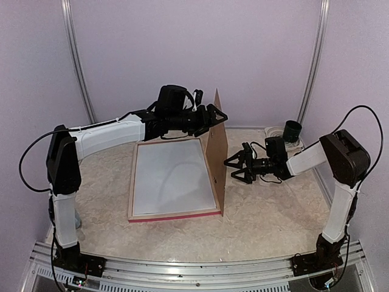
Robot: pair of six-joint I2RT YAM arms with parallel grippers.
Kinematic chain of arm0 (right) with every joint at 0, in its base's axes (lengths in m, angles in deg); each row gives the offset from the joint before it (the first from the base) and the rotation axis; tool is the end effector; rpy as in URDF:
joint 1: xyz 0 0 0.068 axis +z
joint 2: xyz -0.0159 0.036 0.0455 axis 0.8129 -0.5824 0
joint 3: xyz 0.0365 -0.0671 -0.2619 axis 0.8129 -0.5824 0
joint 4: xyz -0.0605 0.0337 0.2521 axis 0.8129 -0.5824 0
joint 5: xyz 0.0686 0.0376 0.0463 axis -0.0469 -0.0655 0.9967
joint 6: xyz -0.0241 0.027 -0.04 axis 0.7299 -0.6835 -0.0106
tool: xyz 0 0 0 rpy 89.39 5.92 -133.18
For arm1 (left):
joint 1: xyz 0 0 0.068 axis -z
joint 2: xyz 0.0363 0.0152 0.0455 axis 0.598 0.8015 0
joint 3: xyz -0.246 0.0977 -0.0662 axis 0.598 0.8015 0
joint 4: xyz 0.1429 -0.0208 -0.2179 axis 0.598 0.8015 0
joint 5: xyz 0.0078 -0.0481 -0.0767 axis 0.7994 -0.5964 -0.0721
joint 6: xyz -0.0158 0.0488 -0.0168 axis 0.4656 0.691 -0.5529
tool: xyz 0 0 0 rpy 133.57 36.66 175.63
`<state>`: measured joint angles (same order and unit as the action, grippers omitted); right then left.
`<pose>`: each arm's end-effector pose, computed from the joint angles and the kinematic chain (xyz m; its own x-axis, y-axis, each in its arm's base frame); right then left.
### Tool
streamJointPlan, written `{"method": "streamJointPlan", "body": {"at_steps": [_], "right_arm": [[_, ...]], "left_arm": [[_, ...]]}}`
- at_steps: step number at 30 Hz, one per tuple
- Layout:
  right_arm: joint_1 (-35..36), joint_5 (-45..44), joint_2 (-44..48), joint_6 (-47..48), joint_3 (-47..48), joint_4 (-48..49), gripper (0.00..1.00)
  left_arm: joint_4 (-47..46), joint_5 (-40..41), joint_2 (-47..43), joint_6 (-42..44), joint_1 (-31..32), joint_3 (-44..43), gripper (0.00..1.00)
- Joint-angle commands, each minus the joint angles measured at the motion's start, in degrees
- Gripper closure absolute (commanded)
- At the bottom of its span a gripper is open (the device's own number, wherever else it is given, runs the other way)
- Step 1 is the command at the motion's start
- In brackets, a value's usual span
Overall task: Put the photo into the frame
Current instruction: Turn over the backboard.
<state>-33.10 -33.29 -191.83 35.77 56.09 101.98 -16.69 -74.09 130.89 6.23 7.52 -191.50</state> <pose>0.3376 0.1605 0.1405 -0.9542 0.1877 -0.2331 -0.1529 0.3636 0.9189 0.3454 -0.3516 0.3224 -0.7604 -0.1913 -0.6206 0.4775 0.4830 -0.7340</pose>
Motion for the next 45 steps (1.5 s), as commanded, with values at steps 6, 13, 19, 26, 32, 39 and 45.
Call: {"method": "streamJointPlan", "body": {"at_steps": [6,13,19,26,32,39,45], "right_arm": [[0.78,-1.29,-3.91,4.19,4.03,-3.96,0.01],[0.74,-1.39,-6.61,5.54,6.49,-6.06,0.01],[0.87,-2.91,-8.31,7.78,7.90,-9.89,0.01],[0.87,-5.44,-9.26,11.13,9.58,-15.01,0.01],[0.90,-7.63,-9.34,13.58,11.05,-18.81,0.01],[0.87,-10.93,-9.18,16.91,12.51,-24.13,0.01],[0.89,-12.36,-9.14,18.45,13.19,-26.48,0.01]], "left_arm": [[2.08,0.37,-3.65,0.92,-0.99,2.84,0.26],[4.70,0.29,-4.93,1.51,-2.44,2.98,0.34],[7.24,0.35,-5.50,2.33,-3.78,3.09,0.39],[9.75,-0.07,-6.96,2.92,-5.22,4.88,0.44],[9.45,-1.52,-10.03,2.59,-7.32,10.41,0.50],[8.84,-2.55,-13.87,2.69,-8.96,17.38,0.59],[6.70,-3.48,-16.71,2.45,-9.77,23.54,0.65]]}}
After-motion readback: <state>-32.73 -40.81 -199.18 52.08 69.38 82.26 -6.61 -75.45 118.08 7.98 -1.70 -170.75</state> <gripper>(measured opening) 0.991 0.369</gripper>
